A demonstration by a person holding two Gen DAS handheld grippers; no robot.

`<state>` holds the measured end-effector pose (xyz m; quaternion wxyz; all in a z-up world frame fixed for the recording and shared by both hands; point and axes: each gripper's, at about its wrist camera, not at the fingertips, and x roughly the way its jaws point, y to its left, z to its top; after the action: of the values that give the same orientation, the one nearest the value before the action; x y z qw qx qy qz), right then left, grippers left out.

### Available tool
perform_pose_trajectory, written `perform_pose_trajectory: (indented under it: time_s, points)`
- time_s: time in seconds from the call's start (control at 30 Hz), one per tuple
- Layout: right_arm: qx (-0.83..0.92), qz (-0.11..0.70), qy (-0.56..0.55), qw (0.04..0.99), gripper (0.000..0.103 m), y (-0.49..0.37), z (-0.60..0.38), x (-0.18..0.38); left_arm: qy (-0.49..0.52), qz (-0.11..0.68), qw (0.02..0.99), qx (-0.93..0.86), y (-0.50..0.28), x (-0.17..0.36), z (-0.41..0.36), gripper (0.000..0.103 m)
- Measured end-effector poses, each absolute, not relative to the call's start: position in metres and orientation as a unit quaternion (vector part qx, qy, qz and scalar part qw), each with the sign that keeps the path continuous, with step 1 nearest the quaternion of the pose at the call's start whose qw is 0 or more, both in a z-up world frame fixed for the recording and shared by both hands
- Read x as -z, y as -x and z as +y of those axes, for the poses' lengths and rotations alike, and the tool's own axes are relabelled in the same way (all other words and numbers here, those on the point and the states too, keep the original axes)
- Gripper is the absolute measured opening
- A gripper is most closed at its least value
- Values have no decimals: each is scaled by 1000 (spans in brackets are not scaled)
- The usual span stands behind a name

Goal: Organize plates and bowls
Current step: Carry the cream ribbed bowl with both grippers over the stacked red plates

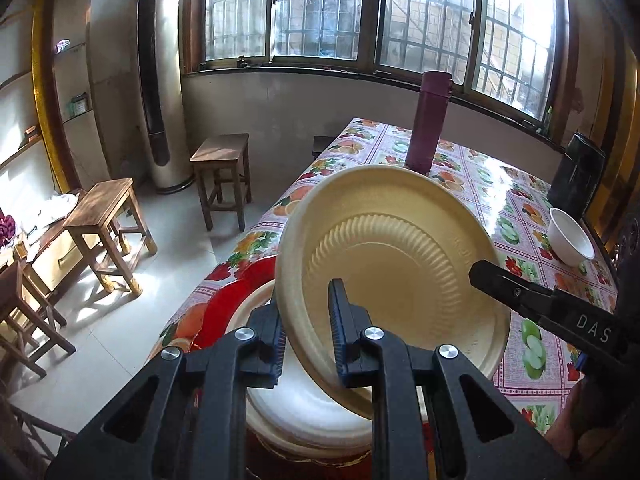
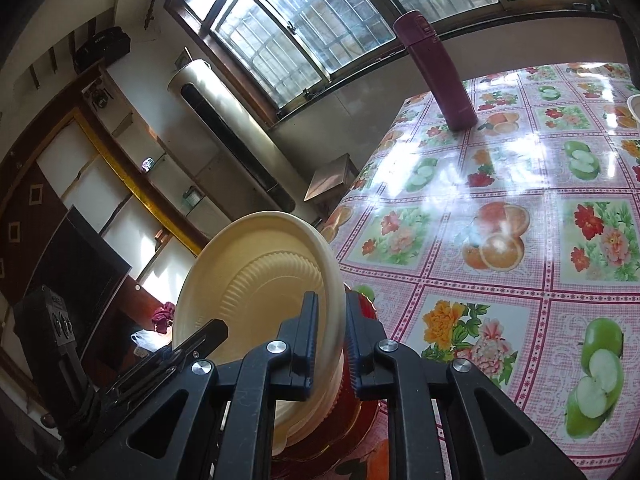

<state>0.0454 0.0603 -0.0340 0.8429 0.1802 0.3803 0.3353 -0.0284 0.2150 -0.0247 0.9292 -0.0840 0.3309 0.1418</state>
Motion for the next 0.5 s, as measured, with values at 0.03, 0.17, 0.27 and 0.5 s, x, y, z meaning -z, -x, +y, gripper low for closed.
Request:
perform_pose_trajectory:
  time_s: [0.03,0.17,0.27,0.5]
  points:
    - [-337,383,-177,842,14,-44,64,36,84,332,928,-145,31,26,217,17]
    - [-347,393,-164,836,14,-39,77,41,85,335,927,-148,41,29,226,17]
    - [-354,401,-163,829,15,-37,84,46,88,343,923,-149,45,35,231,17]
    - [-358,409,-154,825,15,-36,88,55,92,362,915,-155,43,49,236,20]
